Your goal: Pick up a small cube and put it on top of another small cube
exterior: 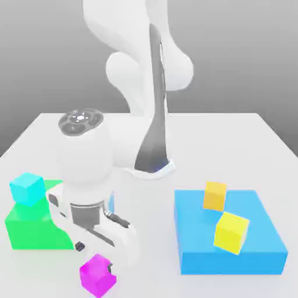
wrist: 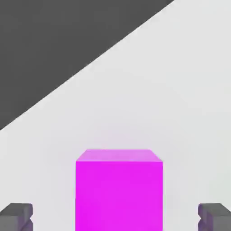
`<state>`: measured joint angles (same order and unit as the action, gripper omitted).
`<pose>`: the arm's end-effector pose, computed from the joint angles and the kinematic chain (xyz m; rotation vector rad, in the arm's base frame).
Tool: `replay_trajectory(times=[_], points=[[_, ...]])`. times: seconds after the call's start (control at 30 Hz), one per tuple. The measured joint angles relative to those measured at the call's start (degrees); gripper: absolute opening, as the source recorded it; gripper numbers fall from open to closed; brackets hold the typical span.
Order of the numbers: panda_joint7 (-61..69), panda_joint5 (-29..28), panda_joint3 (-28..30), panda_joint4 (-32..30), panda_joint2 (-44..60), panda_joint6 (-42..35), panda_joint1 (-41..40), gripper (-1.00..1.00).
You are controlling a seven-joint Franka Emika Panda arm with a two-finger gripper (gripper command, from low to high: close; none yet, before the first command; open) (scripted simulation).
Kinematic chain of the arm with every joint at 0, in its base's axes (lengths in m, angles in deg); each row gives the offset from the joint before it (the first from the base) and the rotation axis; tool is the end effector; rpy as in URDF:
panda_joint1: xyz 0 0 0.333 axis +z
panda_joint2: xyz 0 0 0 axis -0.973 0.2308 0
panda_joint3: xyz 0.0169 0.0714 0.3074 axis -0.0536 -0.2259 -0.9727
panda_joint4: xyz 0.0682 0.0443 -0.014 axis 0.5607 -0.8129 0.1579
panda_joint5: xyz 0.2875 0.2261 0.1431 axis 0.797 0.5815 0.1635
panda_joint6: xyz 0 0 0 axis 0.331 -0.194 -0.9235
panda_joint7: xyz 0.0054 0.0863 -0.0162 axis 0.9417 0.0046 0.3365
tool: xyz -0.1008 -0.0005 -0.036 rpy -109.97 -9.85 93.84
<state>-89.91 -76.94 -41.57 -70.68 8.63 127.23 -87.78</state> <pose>0.4612 -0.1038 0.1440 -2.3693 2.0623 -0.0010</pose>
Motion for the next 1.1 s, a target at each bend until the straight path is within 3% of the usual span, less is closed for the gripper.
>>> replay_trajectory(times=[0.03,0.27,0.47,0.9,1.07,1.1], points=[[-0.07,-0.07,-0.16,0.26,1.4,1.09,-0.18,-1.0],[-0.22,-0.23,-0.26,0.26,1.42,1.18,-0.28,-1.0],[-1.89,-0.87,1.0,-1.99,-9.65,-7.66,-0.8,-1.0],[-27.93,-6.25,11.16,-9.05,-36.95,-27.59,-20.04,-1.0],[-28.82,-5.26,12.42,-12.14,-31.49,-19.08,-21.21,-1.0],[-28.67,-5.04,12.49,-12.48,-30.52,-17.78,-21.19,1.0]])
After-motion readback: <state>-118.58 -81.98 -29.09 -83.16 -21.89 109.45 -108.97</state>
